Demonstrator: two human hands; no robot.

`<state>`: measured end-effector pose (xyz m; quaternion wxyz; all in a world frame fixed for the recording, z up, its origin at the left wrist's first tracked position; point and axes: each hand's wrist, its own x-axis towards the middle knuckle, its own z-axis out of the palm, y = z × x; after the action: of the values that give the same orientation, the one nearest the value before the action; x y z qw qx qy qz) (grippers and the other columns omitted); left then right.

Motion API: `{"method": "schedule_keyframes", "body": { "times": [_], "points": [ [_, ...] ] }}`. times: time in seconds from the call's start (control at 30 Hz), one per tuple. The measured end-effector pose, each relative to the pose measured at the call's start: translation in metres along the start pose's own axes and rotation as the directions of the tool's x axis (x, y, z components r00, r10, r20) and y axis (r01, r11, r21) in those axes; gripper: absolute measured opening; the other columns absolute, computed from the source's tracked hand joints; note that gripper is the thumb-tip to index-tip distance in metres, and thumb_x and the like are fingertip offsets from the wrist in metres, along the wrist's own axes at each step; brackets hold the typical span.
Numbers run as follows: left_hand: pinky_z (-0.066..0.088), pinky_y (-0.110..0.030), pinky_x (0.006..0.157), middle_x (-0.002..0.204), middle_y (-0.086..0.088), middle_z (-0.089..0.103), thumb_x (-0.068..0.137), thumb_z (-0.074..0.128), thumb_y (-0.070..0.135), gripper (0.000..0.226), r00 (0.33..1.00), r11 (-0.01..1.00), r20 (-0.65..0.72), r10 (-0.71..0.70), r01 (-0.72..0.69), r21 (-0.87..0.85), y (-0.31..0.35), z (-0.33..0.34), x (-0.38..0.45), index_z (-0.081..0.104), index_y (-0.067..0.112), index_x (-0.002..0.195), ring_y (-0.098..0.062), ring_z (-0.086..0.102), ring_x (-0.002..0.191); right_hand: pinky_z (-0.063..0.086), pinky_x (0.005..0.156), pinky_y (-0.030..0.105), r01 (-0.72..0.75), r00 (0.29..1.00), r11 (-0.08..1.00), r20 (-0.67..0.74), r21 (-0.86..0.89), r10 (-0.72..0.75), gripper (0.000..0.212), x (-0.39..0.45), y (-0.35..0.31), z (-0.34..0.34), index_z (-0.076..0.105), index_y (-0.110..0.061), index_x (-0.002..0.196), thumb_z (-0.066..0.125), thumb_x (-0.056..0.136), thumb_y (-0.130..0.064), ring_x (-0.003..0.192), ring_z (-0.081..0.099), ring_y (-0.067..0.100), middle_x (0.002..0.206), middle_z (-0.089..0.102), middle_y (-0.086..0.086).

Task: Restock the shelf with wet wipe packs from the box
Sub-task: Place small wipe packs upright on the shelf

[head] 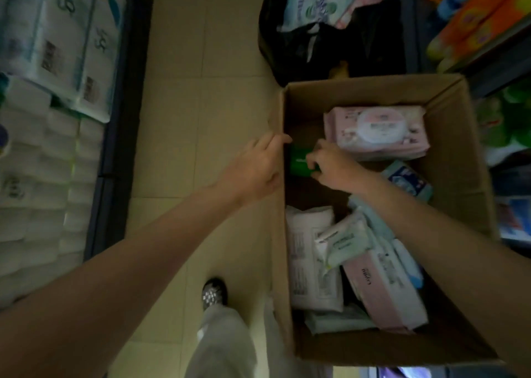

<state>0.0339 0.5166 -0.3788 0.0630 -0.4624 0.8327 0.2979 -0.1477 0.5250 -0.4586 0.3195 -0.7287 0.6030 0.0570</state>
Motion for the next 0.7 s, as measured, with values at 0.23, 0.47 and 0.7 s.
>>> {"method": "schedule_keyframes", "body": {
  "times": [0.23, 0.47, 0.7],
  "points": [
    [0.048, -0.007, 0.080, 0.121, -0.006, 0.058, 0.079, 0.067, -0.002, 0.056, 0.926, 0.766, 0.375, 0.049, 0.207, -0.609, 0.050, -0.049, 0.000, 0.046, 0.004, 0.131, -0.011, 0.055, 0.102, 0.041, 0.061, 0.025, 0.024, 0.996, 0.794, 0.055, 0.608, -0.073, 0.029, -0.084, -0.028, -0.139, 0.047, -0.019, 0.067, 0.058, 0.088, -0.004, 0.068, 0.052, 0.018, 0.074, 0.054, 0.020],
    [0.052, -0.016, 0.072, 0.114, -0.003, 0.064, 0.082, 0.065, 0.007, 0.041, 0.919, 0.730, 0.368, -0.139, 0.346, -0.590, 0.027, -0.045, -0.015, 0.054, 0.009, 0.122, -0.009, 0.061, 0.084, 0.047, 0.093, 0.038, -0.272, 0.962, 0.898, 0.095, 0.346, 0.255, 0.020, -0.115, 0.003, -0.070, 0.059, -0.011, 0.106, 0.047, 0.092, -0.002, 0.098, 0.058, 0.024, 0.114, 0.057, 0.012],
    [0.043, -0.020, 0.080, 0.107, 0.002, 0.060, 0.084, 0.065, 0.012, 0.036, 0.909, 0.773, 0.334, -0.249, 0.394, -0.497, 0.013, -0.034, -0.029, 0.056, 0.017, 0.118, -0.013, 0.056, 0.099, 0.043, 0.092, 0.037, -0.027, 0.939, 0.957, 0.321, -0.289, 0.124, 0.046, -0.115, -0.007, 0.036, 0.039, -0.005, 0.135, 0.047, 0.090, -0.003, 0.123, 0.045, 0.031, 0.140, 0.038, 0.012]
  ]
}}
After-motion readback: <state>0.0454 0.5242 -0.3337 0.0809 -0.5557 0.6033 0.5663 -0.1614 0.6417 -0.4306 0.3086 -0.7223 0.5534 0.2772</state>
